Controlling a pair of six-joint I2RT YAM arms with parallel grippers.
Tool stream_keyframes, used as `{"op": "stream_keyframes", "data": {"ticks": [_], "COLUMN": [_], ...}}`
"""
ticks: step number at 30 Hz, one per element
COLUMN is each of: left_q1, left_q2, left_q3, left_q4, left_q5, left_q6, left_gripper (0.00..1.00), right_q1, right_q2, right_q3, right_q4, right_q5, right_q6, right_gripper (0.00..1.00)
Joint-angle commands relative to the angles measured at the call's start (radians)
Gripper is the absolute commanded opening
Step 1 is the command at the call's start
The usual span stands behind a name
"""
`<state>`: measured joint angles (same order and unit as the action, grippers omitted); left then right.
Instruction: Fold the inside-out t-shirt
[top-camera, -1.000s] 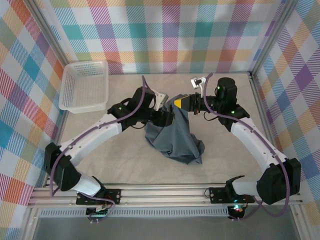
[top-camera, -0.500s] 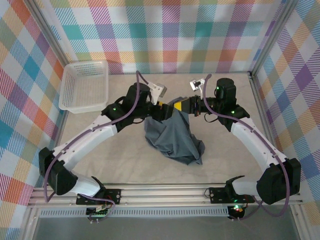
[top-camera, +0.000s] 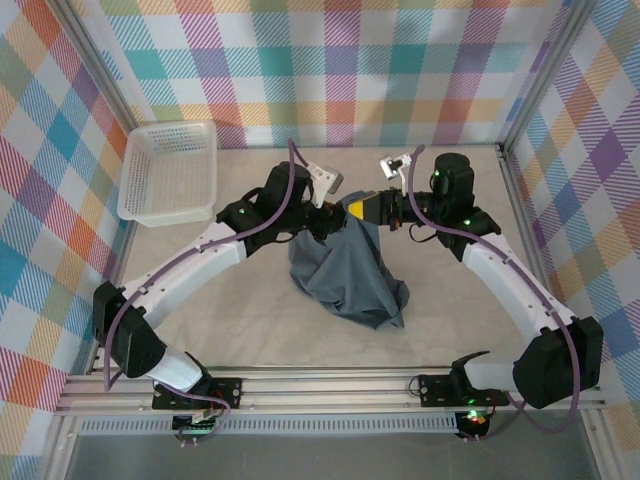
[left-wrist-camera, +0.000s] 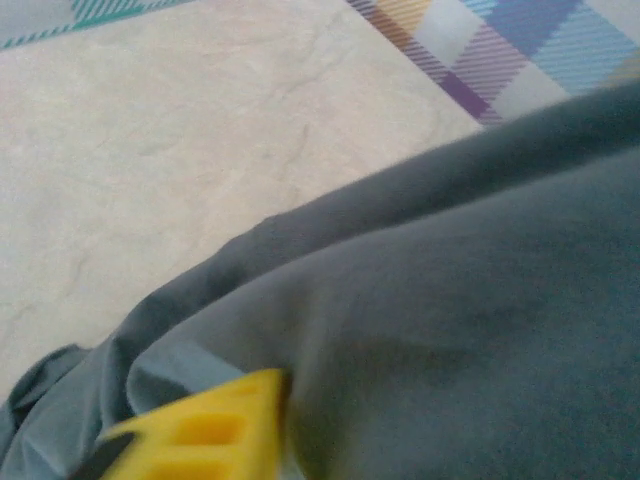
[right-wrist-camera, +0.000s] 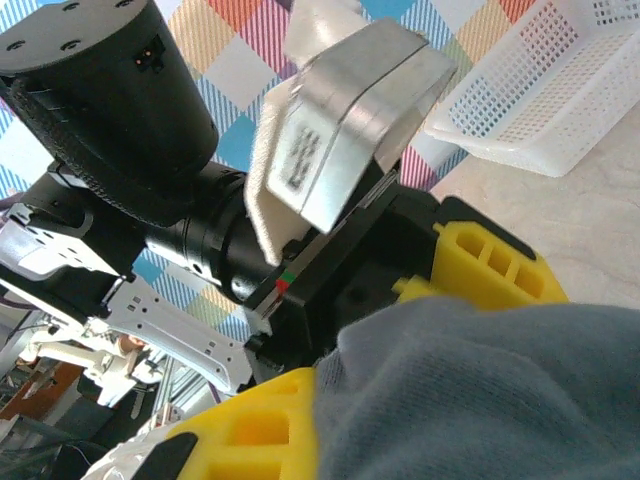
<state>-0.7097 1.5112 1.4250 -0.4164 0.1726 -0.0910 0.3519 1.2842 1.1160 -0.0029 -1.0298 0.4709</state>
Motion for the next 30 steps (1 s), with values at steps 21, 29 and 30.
{"op": "stream_keyframes", "data": {"ticks": [21, 29, 30], "left_q1": [0.227, 0.214, 0.213], "left_q2": [0.003, 0.006, 0.008], "left_q3": [0.236, 0.253, 0.257], "left_q4": [-0.172, -0.14, -0.145], "left_q5": [0.487, 0.487, 0.487], "left_q6": [-0.656, -0.658, -0.658], "left_gripper": [0.0, 0.0, 0.0], "right_q1": [0.002, 0.118, 0.12], "right_q2": [-0.131, -0.081, -0.051], "right_q3": [-0.096, -0.136, -0.117], "right_q4": [-0.182, 0.094, 0.104], "right_q5": [0.551, 0.463, 0.439], "right_q6": [-0.341, -0.163, -0.153], "right_gripper": [0.44, 0.67, 0.67]}}
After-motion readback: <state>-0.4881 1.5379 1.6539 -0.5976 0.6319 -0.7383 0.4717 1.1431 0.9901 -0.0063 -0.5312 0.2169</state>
